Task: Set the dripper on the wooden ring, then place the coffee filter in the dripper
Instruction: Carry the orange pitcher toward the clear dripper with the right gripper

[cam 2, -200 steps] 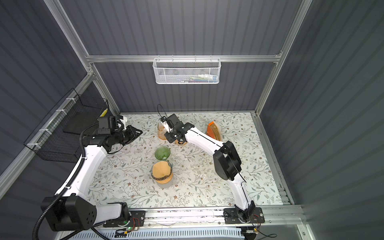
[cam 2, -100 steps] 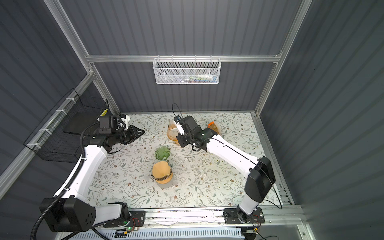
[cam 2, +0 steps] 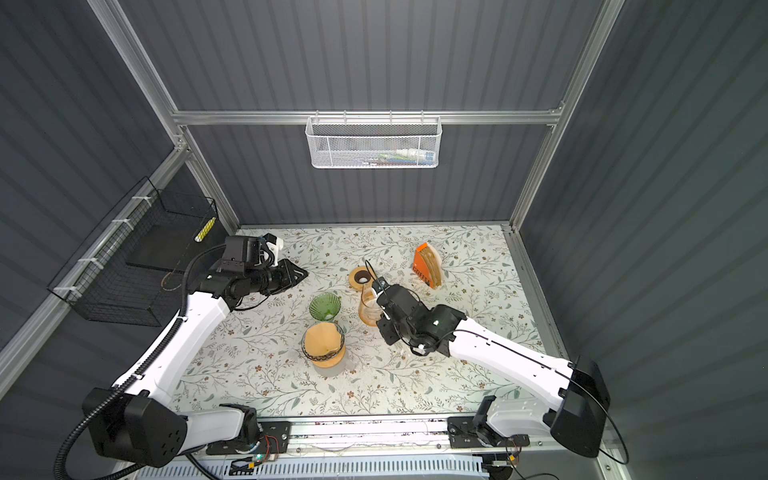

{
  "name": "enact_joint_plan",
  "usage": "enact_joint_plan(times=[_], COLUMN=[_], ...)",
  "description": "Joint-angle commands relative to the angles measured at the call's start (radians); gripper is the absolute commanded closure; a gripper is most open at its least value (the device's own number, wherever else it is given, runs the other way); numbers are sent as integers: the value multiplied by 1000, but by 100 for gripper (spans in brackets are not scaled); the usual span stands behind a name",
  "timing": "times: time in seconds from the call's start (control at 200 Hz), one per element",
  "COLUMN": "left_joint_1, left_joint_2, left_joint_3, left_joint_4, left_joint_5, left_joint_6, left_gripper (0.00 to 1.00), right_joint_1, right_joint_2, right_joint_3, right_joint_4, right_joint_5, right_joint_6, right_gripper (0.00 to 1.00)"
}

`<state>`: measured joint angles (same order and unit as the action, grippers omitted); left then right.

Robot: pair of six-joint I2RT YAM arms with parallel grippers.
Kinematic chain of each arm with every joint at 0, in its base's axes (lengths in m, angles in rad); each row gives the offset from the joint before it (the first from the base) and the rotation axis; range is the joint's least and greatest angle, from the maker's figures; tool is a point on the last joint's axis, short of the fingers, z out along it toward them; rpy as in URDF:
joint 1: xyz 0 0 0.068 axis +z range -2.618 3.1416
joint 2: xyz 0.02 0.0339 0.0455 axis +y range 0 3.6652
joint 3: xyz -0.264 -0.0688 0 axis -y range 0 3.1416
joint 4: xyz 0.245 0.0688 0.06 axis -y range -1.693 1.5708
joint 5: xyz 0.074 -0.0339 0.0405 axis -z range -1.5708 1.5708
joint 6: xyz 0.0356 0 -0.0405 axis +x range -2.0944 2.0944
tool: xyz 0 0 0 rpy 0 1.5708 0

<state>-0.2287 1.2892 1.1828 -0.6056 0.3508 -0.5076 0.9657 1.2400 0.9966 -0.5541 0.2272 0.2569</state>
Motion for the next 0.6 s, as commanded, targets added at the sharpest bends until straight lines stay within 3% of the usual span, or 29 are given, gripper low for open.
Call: enact_joint_plan(times=[0.0, 0.255, 0.595], left_joint_1=[-19, -33, -38], left_joint_2=[-28, -53, -56], left_joint_3=[-29, -60, -57], left_joint_4=[0, -1, 9], left_joint_5=[-14, -68, -90], left_joint_6=[7, 6, -12], left_gripper=[76, 76, 77], right_joint_1=[45, 119, 133], right_joint_2=[-42, -80, -84], right_joint_3=[-64, -184, -271], right_joint_4=[25, 52, 114], right_joint_5=[45, 62, 42], right_joint_6=[83, 163, 195], right_gripper=[100, 100, 100])
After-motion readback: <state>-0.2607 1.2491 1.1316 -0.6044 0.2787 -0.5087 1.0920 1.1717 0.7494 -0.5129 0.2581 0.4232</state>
